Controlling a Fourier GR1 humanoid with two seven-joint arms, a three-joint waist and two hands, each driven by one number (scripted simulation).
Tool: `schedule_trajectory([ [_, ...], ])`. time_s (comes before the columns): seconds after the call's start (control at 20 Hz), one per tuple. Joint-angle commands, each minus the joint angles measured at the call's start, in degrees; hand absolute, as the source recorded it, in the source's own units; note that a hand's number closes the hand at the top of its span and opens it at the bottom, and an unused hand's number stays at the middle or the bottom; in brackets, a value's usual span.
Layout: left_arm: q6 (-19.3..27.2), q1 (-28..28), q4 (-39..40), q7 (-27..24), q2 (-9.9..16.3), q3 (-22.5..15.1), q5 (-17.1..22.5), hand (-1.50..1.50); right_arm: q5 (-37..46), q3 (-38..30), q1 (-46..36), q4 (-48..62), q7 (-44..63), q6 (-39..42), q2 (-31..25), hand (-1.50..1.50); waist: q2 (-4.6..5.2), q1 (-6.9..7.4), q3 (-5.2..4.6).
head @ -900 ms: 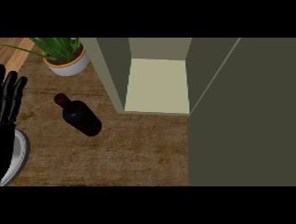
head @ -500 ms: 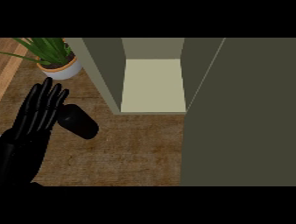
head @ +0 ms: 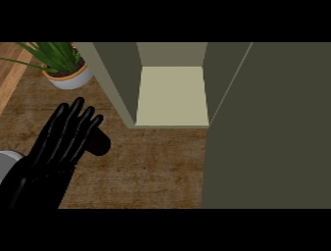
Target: Pick up the wine, place it into the cabinet and close the cabinet
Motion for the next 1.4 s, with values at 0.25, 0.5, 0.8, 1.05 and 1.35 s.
schedule_trajectory([
  [0.25, 3.9, 1.5, -9.7, 8.2, -1.0, -3.1, -1.1, -1.5, 2.2, 3.2, 0.1, -8.8, 9.2, -2.5, 1.3, -1.5, 0.02, 0.16, 0.01],
  [0.5, 6.5, -0.7, -12.7, 12.9, -1.6, -2.2, -0.2, -1.5, -2.6, -0.8, -0.8, -10.7, 11.6, -1.0, 0.0, -1.5, 0.02, 0.05, 0.02],
  [0.8, 6.6, -0.1, -8.9, 8.8, -2.4, 0.1, -1.5, -1.5, -6.4, -6.3, -1.2, -10.6, 11.8, 0.8, -1.6, -1.5, 0.06, -0.09, 0.03],
  [1.05, 5.2, 2.3, -16.0, 14.4, 1.4, 9.0, 5.4, -1.5, 0.7, -1.0, -8.9, -4.7, 13.2, -2.6, 1.3, -1.5, 0.06, 0.41, 0.0],
  [1.35, 3.9, 0.2, -13.2, 15.2, 2.3, 14.1, 6.5, -1.5, 3.3, 1.9, -5.4, -10.3, 15.5, -3.5, 2.2, -1.5, 0.02, 0.19, 0.0],
])
